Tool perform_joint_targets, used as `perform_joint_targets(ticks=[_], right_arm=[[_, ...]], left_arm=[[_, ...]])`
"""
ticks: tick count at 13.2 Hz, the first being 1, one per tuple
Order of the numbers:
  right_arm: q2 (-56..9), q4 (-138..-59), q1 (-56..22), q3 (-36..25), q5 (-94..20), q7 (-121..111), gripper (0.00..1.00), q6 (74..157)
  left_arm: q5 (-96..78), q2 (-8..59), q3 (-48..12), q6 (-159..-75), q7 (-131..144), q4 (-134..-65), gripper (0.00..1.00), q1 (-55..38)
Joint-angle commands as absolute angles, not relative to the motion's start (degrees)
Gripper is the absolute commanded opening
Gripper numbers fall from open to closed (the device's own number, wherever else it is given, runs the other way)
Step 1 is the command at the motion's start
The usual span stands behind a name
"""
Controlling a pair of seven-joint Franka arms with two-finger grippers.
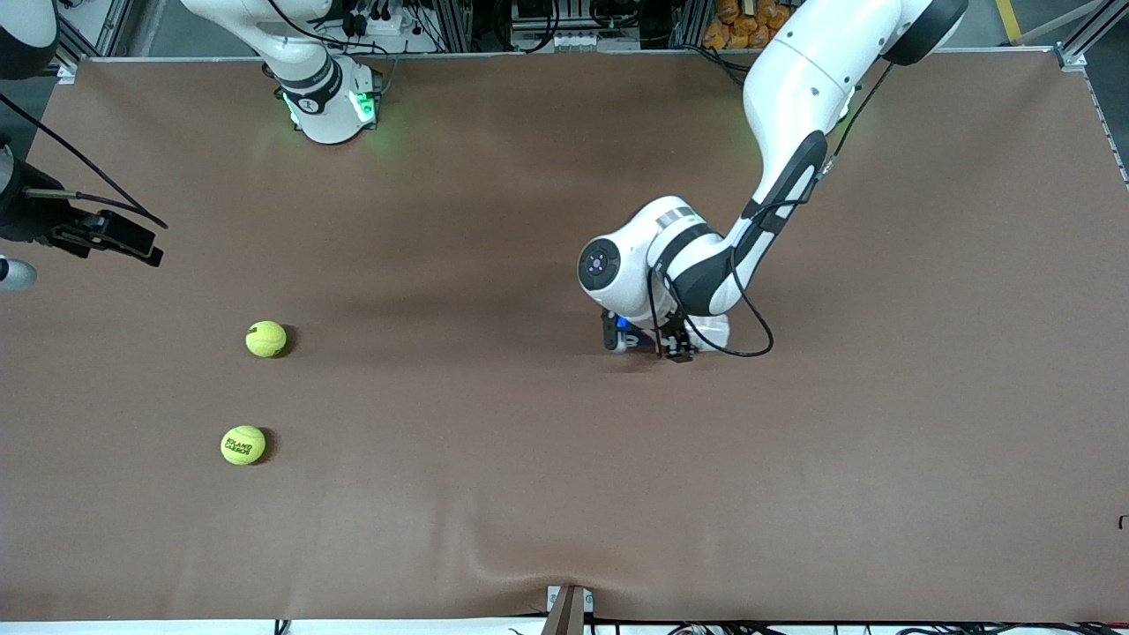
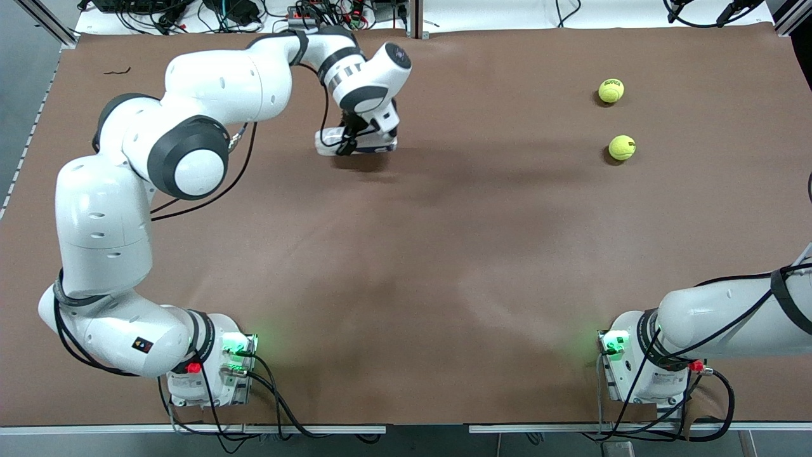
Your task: Insert tennis ball vertically with right arm
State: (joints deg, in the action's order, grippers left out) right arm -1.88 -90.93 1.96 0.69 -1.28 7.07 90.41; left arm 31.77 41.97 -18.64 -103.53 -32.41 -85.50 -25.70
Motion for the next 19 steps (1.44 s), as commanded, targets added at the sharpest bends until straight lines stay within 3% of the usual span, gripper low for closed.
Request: perform_joint_targets(ticks=[1, 4, 10, 15, 19], right_arm=[[-1.6, -94.7, 3.5, 1.2, -0.4, 7.8, 1.0, 92.6], [-1.5, -100.5, 4.5, 1.1, -0.4, 7.8, 1.0, 95.2], [-3.7, -117.0, 6.2, 1.1, 0.0, 7.5, 1.0, 114.8], [-16.6, -117.9, 6.2, 1.1, 3.5, 7.5, 1.0, 129.3], [-22.6, -118.2, 6.1, 1.1, 5.4, 7.5, 1.0, 134.3]], left_arm=[[26.3, 41.5, -20.6, -106.1, -31.8, -80.3, 0.8, -25.9], [19.3, 41.2, -20.7, -117.1, -31.6, -79.2, 0.79, -25.5], [7.1, 43.4, -20.0, -144.8, -31.4, -79.5, 0.79, -25.1], [-5.9, 46.8, -20.4, -161.0, -31.6, -79.9, 0.8, -26.1], [-8.3, 48.1, -20.7, -170.0, -31.6, -83.8, 0.79, -26.8]])
